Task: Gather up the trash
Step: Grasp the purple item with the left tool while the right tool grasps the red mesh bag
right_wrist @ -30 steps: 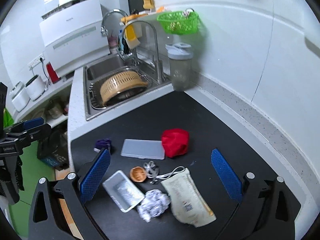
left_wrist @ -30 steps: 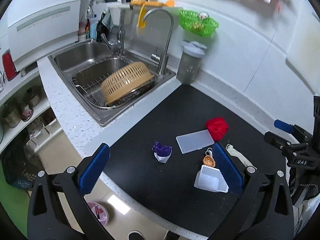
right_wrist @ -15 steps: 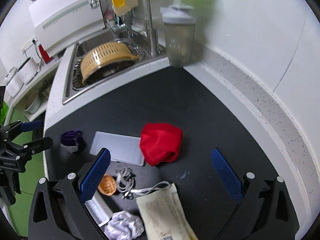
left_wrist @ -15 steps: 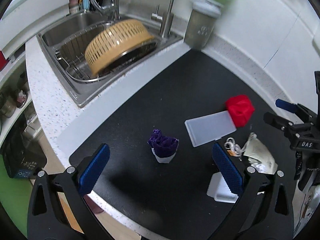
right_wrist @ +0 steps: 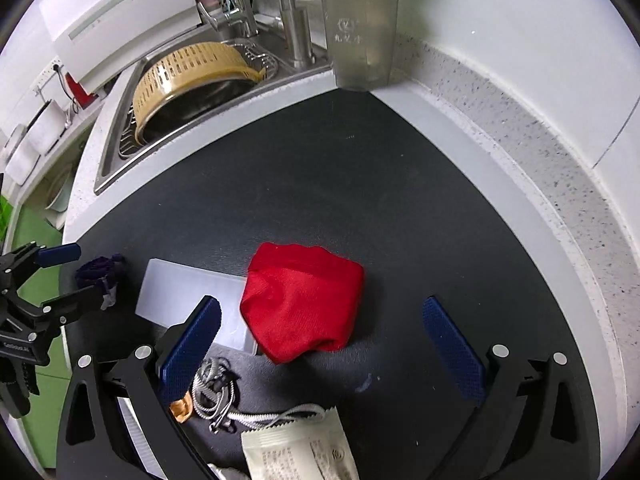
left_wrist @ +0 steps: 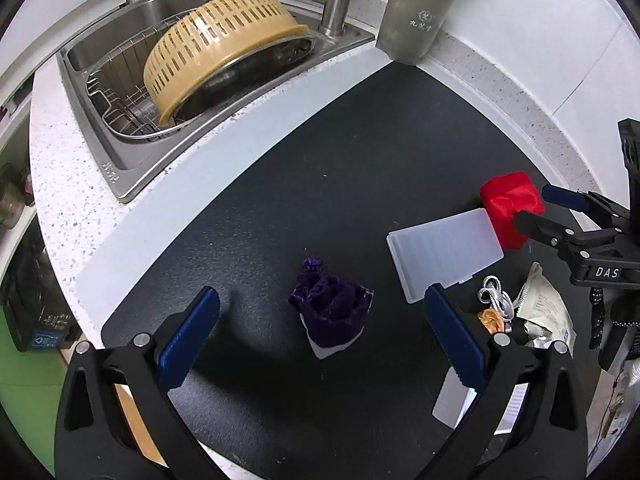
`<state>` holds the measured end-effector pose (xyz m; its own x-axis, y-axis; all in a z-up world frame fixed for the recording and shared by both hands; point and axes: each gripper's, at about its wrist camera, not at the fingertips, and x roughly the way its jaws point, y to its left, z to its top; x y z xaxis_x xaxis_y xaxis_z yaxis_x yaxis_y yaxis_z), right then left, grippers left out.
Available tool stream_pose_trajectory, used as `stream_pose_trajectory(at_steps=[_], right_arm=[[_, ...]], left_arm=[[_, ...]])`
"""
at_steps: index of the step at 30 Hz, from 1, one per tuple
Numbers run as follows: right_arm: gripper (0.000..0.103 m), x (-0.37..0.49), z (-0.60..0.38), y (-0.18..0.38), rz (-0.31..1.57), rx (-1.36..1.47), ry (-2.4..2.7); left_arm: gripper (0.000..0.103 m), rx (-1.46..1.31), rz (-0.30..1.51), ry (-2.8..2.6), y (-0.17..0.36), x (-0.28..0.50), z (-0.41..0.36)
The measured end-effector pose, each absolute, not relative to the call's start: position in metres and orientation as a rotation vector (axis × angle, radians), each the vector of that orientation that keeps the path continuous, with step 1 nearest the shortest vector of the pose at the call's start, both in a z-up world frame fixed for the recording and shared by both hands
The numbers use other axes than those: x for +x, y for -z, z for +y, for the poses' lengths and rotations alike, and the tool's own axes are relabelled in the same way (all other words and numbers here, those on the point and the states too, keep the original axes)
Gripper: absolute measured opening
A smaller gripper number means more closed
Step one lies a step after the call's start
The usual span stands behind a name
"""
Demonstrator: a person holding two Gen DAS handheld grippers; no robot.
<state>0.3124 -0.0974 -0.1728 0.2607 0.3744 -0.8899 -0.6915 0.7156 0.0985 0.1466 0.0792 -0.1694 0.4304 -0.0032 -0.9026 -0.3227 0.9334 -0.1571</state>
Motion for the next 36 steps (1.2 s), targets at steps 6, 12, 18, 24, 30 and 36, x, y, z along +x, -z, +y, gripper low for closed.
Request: stream_pose_trajectory(at_steps=[6, 12, 18, 24, 30, 36], right_arm=[[0.064, 0.317, -0.091, 0.183, 1.122, -0.345, -0.758], [0.042, 0.317, -0.089, 0.180, 1.104, -0.337, -0.765], [0.031, 0.319, -0.091, 0.176, 1.098, -0.320, -0.763], [0.024, 0.312, -0.095, 0.164, 1.076, -0.311, -0.756], [0.020, 0.293, -0.100, 0.138, 1.023, -0.304, -0.763], [0.018, 0.262, -0.103, 0.108, 0.970, -0.297, -0.790]], left_arm=[[0.054, -0.334, 1.147, -0.186, 0.179, 0.153, 0.077], [0.022, -0.346, 1.148, -0.173, 0.178, 0.154, 0.079], [0.019, -0.346, 1.136, -0.173, 0.175, 0.150, 0.081], [0.018, -0.340, 1.109, -0.181, 0.162, 0.143, 0.082], [0.018, -0.323, 1.068, -0.183, 0.139, 0.128, 0.081], [0.018, -0.300, 1.009, -0.183, 0.106, 0.096, 0.078]])
